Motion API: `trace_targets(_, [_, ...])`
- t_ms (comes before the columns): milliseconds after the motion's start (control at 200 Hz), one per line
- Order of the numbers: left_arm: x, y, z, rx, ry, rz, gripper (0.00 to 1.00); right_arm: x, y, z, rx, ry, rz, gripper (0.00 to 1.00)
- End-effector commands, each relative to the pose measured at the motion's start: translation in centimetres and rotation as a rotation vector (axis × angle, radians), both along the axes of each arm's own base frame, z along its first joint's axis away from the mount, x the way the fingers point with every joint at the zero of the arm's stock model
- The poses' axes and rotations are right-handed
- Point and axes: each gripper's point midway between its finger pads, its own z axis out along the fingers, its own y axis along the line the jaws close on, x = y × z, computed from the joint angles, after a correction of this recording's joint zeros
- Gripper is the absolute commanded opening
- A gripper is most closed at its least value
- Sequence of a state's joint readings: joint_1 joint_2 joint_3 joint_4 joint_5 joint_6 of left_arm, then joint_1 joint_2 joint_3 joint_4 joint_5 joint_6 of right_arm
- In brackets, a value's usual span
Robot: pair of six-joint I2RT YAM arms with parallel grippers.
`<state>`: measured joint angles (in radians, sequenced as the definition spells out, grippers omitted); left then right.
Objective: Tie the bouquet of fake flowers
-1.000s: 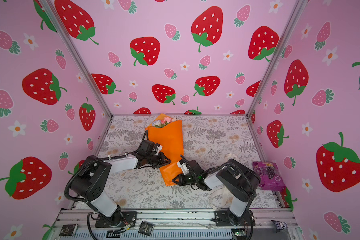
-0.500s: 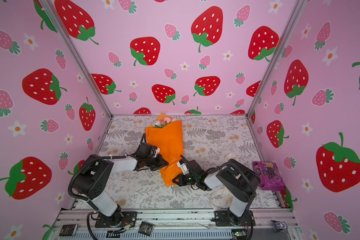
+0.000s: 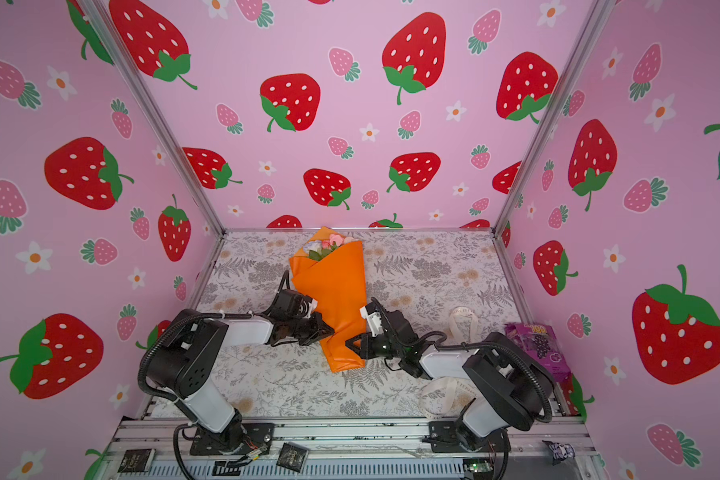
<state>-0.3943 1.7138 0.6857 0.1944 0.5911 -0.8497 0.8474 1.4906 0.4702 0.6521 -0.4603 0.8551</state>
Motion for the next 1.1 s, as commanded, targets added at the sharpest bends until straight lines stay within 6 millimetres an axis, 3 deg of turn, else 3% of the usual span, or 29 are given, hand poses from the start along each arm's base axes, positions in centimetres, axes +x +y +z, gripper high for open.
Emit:
trace_targets(0, [-0.4,0.7,-0.9,0.018,0.027,0.012,0.09,1.9,-2.0,0.6,0.0,-0.025,-0.093,0.19])
trace_targets(220, [-0.4,1.1,-0.7,0.024,0.019,0.019,0.09,5.9,-4.9,1.9,-0.048,-0.143,-0.267,0.22])
trace_targets(530, [-0.5,1.4,-1.0,0.028,0.025,0.022,0.08,8.6,-5.7,1.7,-0.029,-0.101,-0.276,0.21])
trace_targets(765, [-0.5,1.2,-1.0,0.023,0.028,0.016,0.08,10.5,-3.5,2.0,0.009,-0.064,-0.19,0.21])
trace_targets(1095, [-0.6,1.3,-1.3,0.026,0.034,0.017,0.08,12.9,-2.2,0.8,0.03,0.009,-0.144,0.22])
